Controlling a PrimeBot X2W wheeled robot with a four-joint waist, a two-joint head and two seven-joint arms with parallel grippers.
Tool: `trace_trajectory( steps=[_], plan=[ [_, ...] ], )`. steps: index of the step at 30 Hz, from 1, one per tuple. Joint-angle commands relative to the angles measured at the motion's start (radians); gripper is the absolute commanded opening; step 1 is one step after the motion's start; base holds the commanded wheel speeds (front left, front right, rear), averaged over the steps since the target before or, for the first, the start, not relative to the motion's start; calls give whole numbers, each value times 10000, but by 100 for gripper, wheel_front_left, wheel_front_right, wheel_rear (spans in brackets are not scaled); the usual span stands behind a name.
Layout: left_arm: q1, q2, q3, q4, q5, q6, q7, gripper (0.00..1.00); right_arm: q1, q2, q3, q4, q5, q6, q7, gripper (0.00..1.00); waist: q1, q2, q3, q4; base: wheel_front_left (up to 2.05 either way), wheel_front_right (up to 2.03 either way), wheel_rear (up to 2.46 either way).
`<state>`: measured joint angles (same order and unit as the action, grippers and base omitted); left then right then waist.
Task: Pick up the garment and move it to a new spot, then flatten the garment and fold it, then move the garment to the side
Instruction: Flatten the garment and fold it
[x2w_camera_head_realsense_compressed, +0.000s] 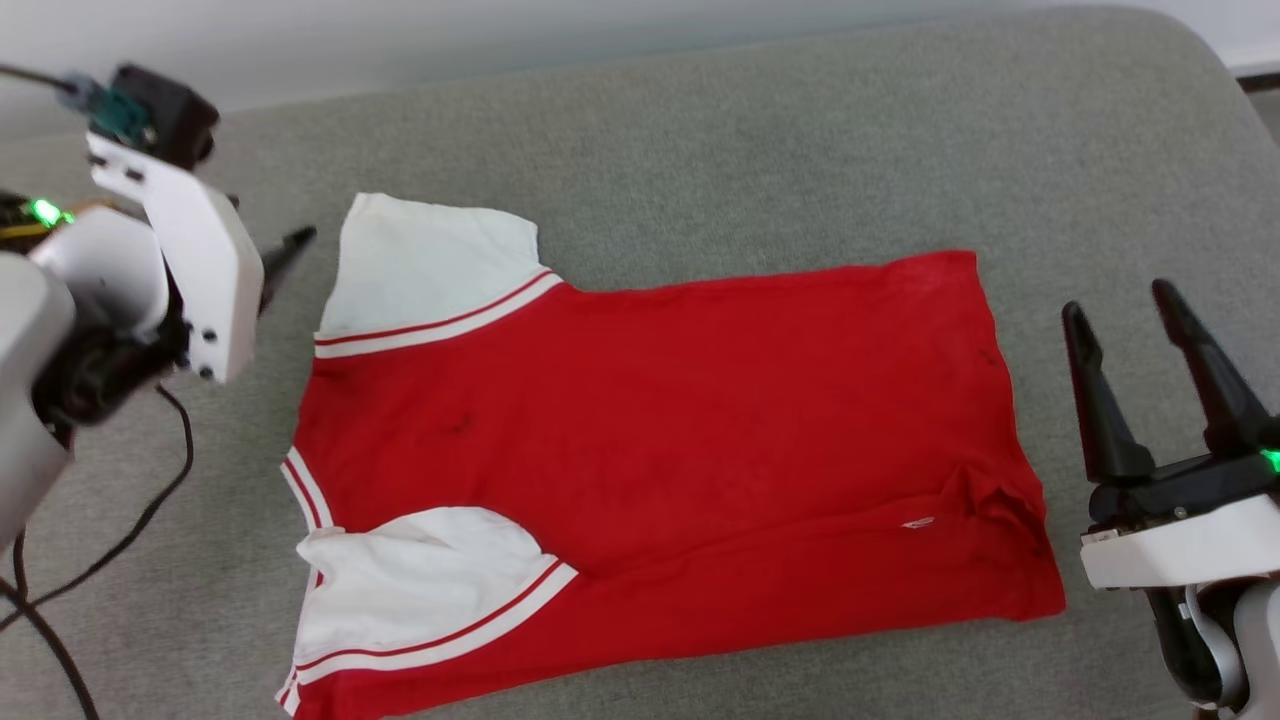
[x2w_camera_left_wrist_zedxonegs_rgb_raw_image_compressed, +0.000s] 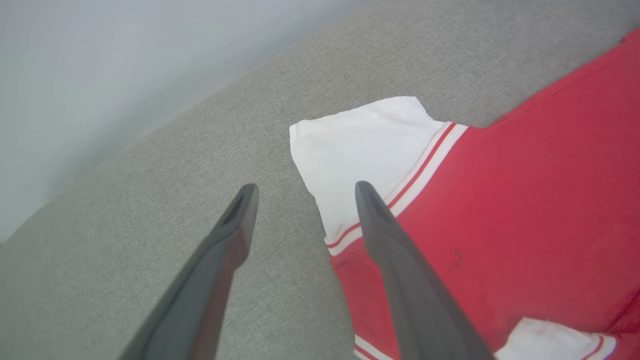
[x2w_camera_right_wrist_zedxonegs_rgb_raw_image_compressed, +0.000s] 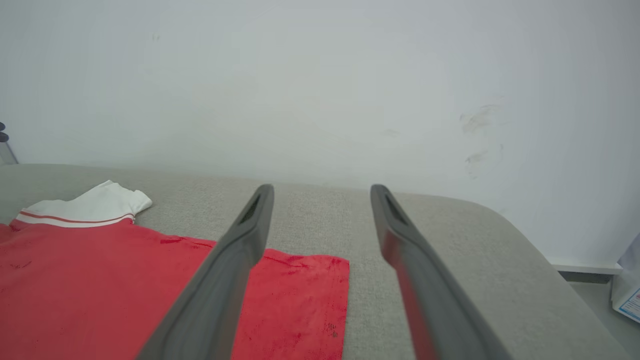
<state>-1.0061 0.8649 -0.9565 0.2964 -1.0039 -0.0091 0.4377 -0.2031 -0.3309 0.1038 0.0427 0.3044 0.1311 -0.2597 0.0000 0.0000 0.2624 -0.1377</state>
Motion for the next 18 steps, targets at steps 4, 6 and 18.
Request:
trace_trajectory(
  steps=[4, 6, 18],
  plan=[
    [-946, -247, 291, 512, -282, -188, 541, 100, 496, 886, -526, -1374, -730, -7, -46, 100, 0, 0, 795, -243, 0, 0, 0],
    [-1445, -312, 309, 793, -283, -282, 968, 100, 687, 1256, -550, -1789, -873, -7, -45, 100, 0, 0, 1092, -330, 0, 0, 0],
    [-3500, -724, 107, 2150, -913, -466, 4265, 100, 303, 1897, -173, -2319, -1289, -7, -49, 100, 0, 0, 2641, -979, 0, 0, 0]
  ],
)
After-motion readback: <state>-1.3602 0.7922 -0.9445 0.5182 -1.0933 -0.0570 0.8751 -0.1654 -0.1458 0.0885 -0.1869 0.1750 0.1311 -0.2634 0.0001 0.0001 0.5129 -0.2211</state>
